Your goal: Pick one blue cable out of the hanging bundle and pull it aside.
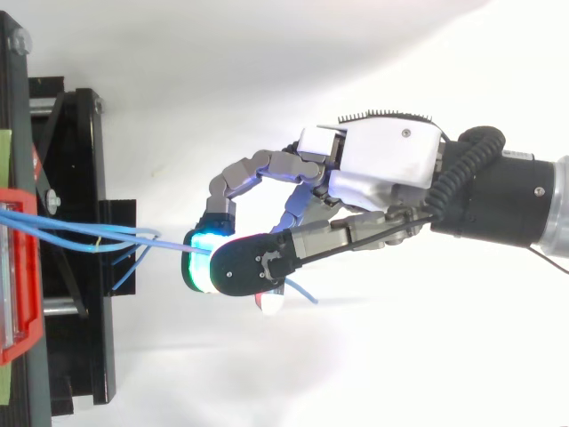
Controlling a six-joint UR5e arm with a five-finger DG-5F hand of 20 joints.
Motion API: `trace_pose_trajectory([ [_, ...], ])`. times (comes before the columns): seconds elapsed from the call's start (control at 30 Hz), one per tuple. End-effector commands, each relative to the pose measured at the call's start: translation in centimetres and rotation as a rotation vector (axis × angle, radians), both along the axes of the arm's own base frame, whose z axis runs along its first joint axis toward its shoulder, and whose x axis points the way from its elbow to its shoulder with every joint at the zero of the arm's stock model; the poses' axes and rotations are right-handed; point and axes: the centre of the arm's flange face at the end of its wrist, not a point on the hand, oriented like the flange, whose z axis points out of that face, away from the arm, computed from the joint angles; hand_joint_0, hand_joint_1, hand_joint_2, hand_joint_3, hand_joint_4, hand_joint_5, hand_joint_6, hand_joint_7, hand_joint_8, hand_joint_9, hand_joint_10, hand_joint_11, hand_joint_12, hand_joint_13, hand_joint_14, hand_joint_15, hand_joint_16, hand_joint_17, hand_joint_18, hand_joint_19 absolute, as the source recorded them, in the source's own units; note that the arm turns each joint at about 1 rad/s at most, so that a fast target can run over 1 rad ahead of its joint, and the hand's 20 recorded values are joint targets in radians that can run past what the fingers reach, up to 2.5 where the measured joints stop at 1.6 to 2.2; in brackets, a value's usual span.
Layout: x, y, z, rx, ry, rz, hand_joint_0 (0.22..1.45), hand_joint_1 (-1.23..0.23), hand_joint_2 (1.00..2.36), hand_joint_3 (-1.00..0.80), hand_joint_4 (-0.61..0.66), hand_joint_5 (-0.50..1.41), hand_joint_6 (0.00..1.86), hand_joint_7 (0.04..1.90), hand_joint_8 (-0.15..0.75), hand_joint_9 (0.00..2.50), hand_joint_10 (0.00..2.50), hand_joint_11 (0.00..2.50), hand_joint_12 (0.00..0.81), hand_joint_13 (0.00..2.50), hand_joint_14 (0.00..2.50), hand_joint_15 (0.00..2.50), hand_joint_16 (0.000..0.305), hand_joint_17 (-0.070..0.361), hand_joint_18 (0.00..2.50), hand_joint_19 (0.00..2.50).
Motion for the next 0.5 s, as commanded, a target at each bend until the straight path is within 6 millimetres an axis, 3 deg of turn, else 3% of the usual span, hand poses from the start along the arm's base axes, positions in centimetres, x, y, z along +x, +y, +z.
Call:
trace_pose_trajectory([
  [0.0,0.0,-0.04,0.0,0.0,0.0,-0.001,0.59,-0.65,1.0,-0.11,-0.12,-0.03,0.87,1.08,0.254,1.24,0.02,0.6,0.342,0.99,0.02,0.56,0.059,0.133,0.84,0.41],
  [0.47,0.0,-0.04,0.0,0.0,0.0,-0.001,0.59,-0.65,1.0,-0.11,-0.12,-0.03,0.87,1.08,0.253,1.24,0.02,0.6,0.341,0.99,0.02,0.55,0.059,0.133,0.85,0.4],
])
